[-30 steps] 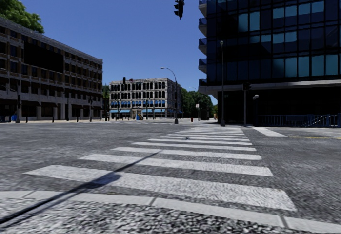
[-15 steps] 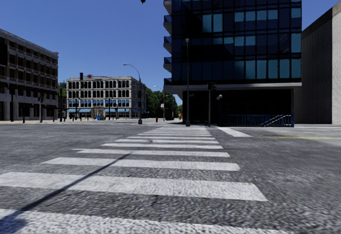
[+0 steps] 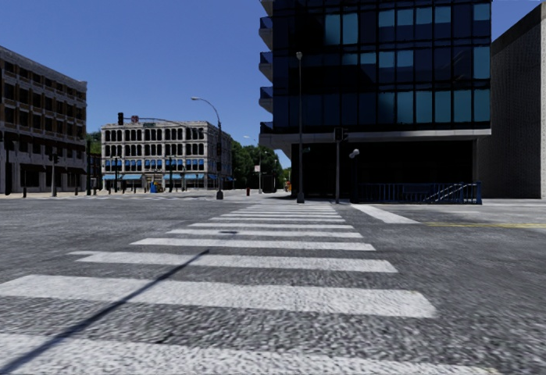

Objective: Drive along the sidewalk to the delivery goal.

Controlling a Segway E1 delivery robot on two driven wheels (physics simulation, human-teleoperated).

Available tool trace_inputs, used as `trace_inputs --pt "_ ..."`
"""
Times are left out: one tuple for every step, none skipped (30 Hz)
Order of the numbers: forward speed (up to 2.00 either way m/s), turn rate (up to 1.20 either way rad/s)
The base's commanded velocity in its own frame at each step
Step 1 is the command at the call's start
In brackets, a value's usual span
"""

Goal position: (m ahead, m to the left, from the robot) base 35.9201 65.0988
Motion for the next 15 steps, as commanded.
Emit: trace_inputs --pt "1.91 0.0" --pt "1.91 0.0" --pt "1.91 0.0" --pt "1.91 0.0" --pt "1.91 0.0" --pt "1.91 0.0" --pt "1.91 0.0" --pt "1.91 0.0" --pt "1.91 0.0" --pt "1.91 0.0" --pt "1.91 0.0" --pt "1.91 0.0" --pt "1.91 0.0" --pt "1.91 0.0" --pt "1.91 0.0"
